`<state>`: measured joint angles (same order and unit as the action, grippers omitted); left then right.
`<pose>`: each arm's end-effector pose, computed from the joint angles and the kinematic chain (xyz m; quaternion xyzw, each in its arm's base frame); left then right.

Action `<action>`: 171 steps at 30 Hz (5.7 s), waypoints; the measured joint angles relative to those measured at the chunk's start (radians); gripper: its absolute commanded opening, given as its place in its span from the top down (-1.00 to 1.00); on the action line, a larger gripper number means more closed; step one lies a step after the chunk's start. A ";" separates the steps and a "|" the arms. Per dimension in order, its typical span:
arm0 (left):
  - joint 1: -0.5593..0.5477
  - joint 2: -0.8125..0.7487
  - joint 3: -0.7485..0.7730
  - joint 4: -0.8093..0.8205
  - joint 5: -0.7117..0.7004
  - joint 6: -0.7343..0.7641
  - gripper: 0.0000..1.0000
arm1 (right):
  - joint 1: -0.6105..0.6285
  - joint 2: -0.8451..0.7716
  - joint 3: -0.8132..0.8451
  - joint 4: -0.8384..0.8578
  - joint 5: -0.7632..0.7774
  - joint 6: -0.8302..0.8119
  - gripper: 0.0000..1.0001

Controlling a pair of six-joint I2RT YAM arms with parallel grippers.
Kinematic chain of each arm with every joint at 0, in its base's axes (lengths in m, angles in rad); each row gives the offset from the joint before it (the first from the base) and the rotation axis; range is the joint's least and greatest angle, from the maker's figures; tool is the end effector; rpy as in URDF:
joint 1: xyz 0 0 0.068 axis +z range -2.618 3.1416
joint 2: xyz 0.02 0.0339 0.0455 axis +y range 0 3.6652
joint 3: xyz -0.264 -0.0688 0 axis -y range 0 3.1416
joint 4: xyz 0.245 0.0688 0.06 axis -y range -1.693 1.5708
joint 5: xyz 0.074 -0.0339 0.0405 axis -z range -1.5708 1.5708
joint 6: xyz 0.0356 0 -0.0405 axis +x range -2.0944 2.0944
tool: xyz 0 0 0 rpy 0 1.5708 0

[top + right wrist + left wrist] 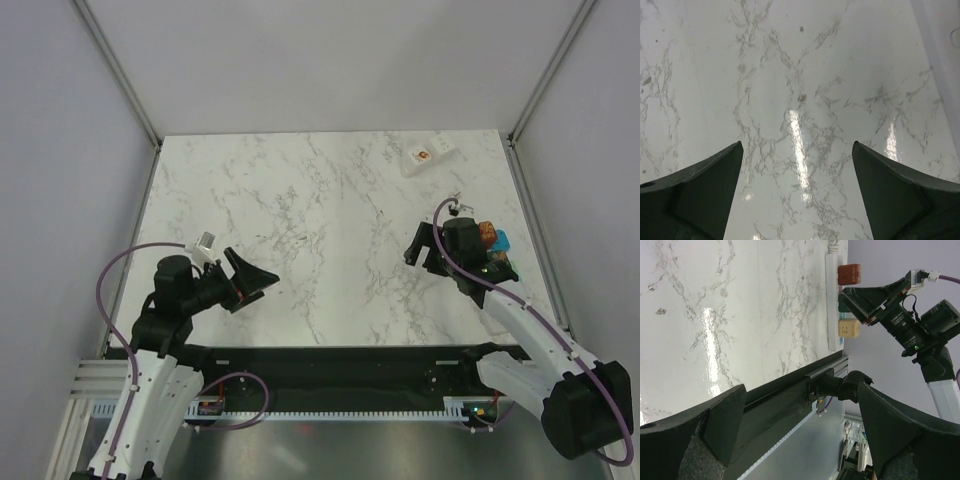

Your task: Pull the plug off the socket

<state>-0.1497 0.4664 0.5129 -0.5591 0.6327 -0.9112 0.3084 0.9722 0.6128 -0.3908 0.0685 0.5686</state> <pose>0.1112 -0.0381 0.2532 -0.1591 0.8200 -0.4743 0.2779 0.1930 0.0589 0.2269 0.1324 0.9069 0.1408 0.3743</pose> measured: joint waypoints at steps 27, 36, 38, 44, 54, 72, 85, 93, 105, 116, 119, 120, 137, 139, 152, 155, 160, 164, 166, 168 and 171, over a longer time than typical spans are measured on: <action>0.003 -0.019 0.070 -0.045 0.023 0.055 -0.83 | -0.232 1.131 0.994 0.264 0.072 0.034 -0.96; 0.003 0.029 0.070 -0.040 0.005 0.065 -0.81 | -0.166 1.295 1.228 0.211 0.205 0.136 -0.96; 0.003 0.027 0.070 -0.037 0.001 0.065 -0.81 | -0.157 1.319 1.249 0.200 0.223 0.147 -0.96; 0.003 0.010 0.070 -0.037 -0.002 0.064 -0.79 | -0.153 1.382 1.287 0.164 0.261 0.161 -0.93; 0.003 0.008 0.070 -0.037 0.000 0.064 -0.76 | -0.150 1.397 1.347 0.106 0.315 0.108 -0.96; 0.003 -0.031 0.070 -0.037 0.000 0.061 -0.76 | -0.144 1.439 1.451 0.060 0.380 0.053 -0.25; 0.003 0.038 0.091 -0.041 0.006 0.064 -0.59 | -0.058 1.247 1.192 0.048 0.375 -0.089 0.58; 0.003 0.139 0.129 -0.038 0.013 0.093 -0.55 | 0.102 0.925 0.789 0.053 0.308 -0.117 0.63; -0.018 0.114 0.119 -0.039 0.033 0.134 -0.46 | 0.437 0.478 0.215 0.171 0.216 0.006 0.50; -0.174 0.124 0.120 -0.042 -0.056 0.135 -0.45 | 0.660 0.422 0.160 0.189 0.173 0.095 -0.92; -0.216 0.171 0.133 -0.045 -0.088 0.135 -0.47 | 0.665 0.378 0.160 0.154 0.153 0.098 -0.96; -0.232 0.195 0.142 -0.045 -0.106 0.135 -0.47 | 0.665 0.354 0.160 0.138 0.149 0.098 -0.96; -0.940 0.797 0.594 -0.090 -0.690 0.145 -0.83 | 0.315 -0.024 0.087 -0.053 0.209 0.167 -0.96; -0.996 0.882 0.650 -0.108 -0.764 0.148 -0.93 | 0.261 -0.024 0.056 -0.060 0.166 0.156 -0.96; -1.102 1.336 0.997 -0.361 -1.121 0.180 -0.99 | 0.159 -0.006 -0.050 -0.049 -0.085 0.090 -0.96; -1.103 1.391 1.025 -0.390 -1.131 0.181 -0.99 | 0.159 0.019 -0.050 -0.039 -0.108 0.062 -0.96; -1.101 1.427 1.067 -0.423 -1.153 0.184 -0.93 | 0.158 0.047 -0.050 -0.035 -0.149 0.027 -0.96; -1.095 1.450 1.093 -0.443 -1.159 0.188 -0.91 | 0.153 0.065 -0.050 -0.035 -0.170 0.013 -0.96; -1.092 1.454 1.094 -0.448 -1.159 0.188 -0.88 | 0.149 0.071 -0.050 -0.034 -0.182 0.010 -0.96; -1.088 1.455 1.093 -0.449 -1.160 0.188 -0.87 | 0.136 0.077 -0.050 -0.029 -0.202 0.010 -0.96; -1.083 1.455 1.076 -0.444 -1.166 0.187 -0.82 | 0.113 0.077 -0.057 -0.009 -0.235 0.011 -0.96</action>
<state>-1.2327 1.9213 1.5890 -1.0035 -0.5335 -0.7238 0.4213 1.0492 0.5560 -0.4000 -0.1665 0.5797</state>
